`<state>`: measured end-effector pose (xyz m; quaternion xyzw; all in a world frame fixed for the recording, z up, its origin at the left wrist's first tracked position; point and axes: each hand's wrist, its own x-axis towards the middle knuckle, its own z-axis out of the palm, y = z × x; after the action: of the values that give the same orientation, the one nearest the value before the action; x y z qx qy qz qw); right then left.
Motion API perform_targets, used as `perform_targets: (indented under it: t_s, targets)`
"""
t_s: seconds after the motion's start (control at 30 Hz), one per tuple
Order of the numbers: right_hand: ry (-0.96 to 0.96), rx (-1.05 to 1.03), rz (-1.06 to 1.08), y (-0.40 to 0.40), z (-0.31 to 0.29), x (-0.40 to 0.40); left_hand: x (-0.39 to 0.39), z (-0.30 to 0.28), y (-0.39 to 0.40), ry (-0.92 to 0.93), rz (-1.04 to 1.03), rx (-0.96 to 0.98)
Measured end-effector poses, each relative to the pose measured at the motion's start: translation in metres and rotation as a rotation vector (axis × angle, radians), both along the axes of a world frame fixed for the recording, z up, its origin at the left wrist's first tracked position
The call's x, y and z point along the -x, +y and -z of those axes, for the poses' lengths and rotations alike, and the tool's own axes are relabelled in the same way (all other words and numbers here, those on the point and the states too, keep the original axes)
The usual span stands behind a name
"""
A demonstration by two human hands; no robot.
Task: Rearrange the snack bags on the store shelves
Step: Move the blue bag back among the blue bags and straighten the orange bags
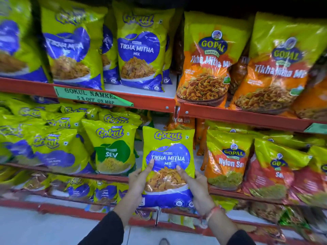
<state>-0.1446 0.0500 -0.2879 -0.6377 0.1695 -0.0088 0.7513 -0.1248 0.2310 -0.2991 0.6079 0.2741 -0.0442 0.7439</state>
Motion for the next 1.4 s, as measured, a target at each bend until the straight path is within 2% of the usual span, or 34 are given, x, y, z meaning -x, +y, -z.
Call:
perform_targets:
  t_s: [0.17, 0.37, 0.57, 0.77, 0.93, 1.13, 1.2, 1.3, 1.4]
  targets:
    - [-0.091, 0.003, 0.003, 0.014, -0.029, 0.026, 0.024, -0.027, 0.015, -0.132, -0.006, 0.032]
    - [-0.294, -0.038, -0.047, 0.025, -0.096, 0.01, 0.014, -0.105, 0.033, -0.378, 0.013, 0.047]
    - [-0.59, 0.007, -0.135, 0.037, -0.194, -0.044, -0.041, -0.207, 0.056, -0.732, 0.109, -0.116]
    - [-0.754, 0.002, -0.138, 0.059, -0.252, -0.108, -0.106, -0.261, 0.08, -0.954, 0.12, -0.15]
    - [-0.809, 0.028, -0.157, 0.073, -0.263, -0.153, -0.155, -0.271, 0.095, -0.984, 0.113, -0.16]
    - [-0.713, 0.054, -0.158, 0.087, -0.227, -0.186, -0.175, -0.232, 0.106, -0.93, 0.126, -0.169]
    - [-0.708, 0.052, -0.146, 0.089, -0.224, -0.187, -0.179, -0.227, 0.109, -0.935, 0.114, -0.106]
    - [-0.795, 0.042, -0.131, 0.089, -0.247, -0.19, -0.187, -0.25, 0.109, -0.975, 0.062, -0.022]
    - [-0.851, -0.081, -0.011, 0.089, -0.284, -0.195, -0.192, -0.286, 0.105, -1.05, -0.042, -0.025]
